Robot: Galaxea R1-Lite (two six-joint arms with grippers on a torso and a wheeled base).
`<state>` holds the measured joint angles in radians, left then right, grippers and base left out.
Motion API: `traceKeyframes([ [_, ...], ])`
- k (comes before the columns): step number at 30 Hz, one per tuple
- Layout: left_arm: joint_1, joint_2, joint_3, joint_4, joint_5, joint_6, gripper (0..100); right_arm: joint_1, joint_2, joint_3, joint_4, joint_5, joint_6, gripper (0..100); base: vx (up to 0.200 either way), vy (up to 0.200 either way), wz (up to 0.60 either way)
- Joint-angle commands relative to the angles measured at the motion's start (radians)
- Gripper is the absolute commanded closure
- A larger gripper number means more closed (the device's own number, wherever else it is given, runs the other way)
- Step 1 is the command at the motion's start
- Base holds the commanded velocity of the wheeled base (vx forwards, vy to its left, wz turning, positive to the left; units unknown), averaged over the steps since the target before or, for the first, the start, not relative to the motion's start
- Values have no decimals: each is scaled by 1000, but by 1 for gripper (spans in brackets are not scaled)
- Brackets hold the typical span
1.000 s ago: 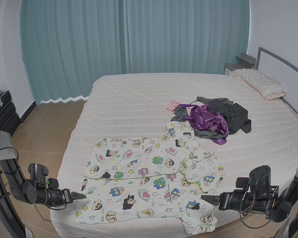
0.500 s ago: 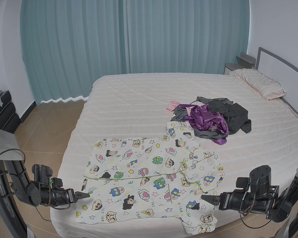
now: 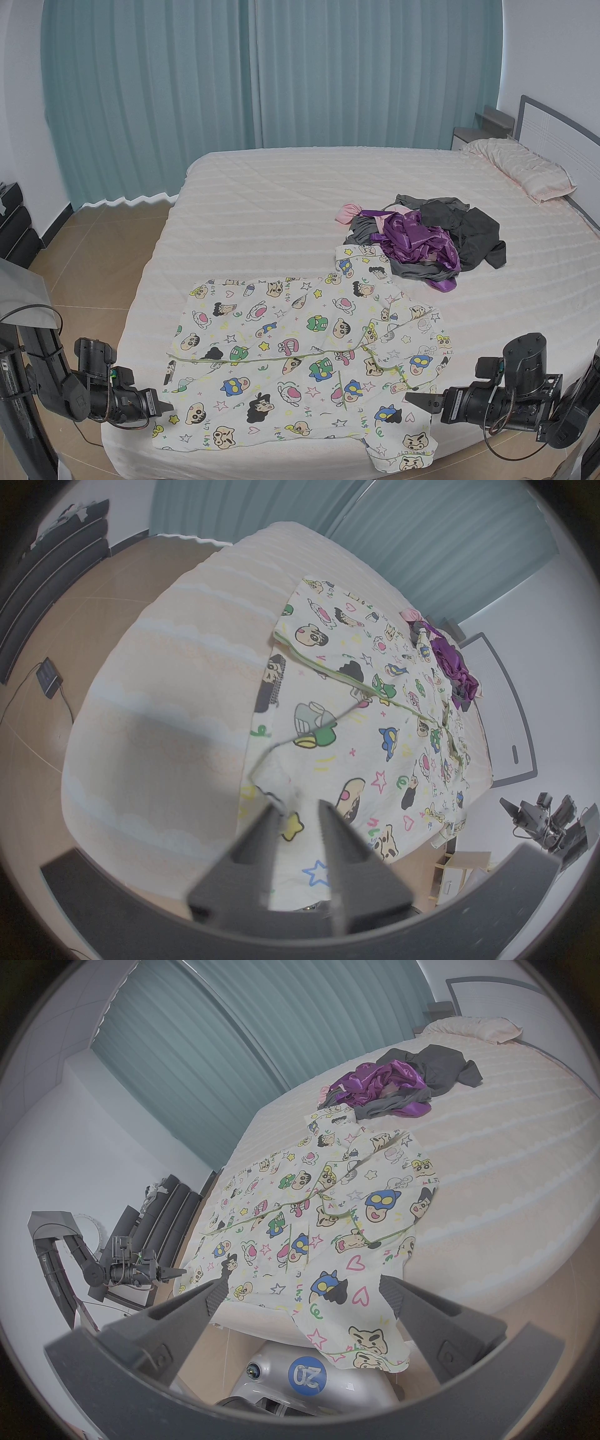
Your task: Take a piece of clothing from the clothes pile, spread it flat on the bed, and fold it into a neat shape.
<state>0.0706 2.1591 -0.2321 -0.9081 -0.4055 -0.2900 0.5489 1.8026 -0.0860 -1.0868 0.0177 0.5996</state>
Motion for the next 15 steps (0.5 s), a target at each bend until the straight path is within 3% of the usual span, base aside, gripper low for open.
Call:
traceKeyframes([
  [1, -3, -1, 7, -3, 2, -3, 100, 0, 0, 0, -1, 1, 0, 0, 0, 0, 0],
  [9, -29, -68, 33, -17, 2, -29, 100, 0, 0, 0, -1, 1, 0, 0, 0, 0, 0],
  [15, -146, -97, 88, -43, 48, -29, 100, 0, -3, 0, -1, -1, 0, 0, 0, 0, 0],
])
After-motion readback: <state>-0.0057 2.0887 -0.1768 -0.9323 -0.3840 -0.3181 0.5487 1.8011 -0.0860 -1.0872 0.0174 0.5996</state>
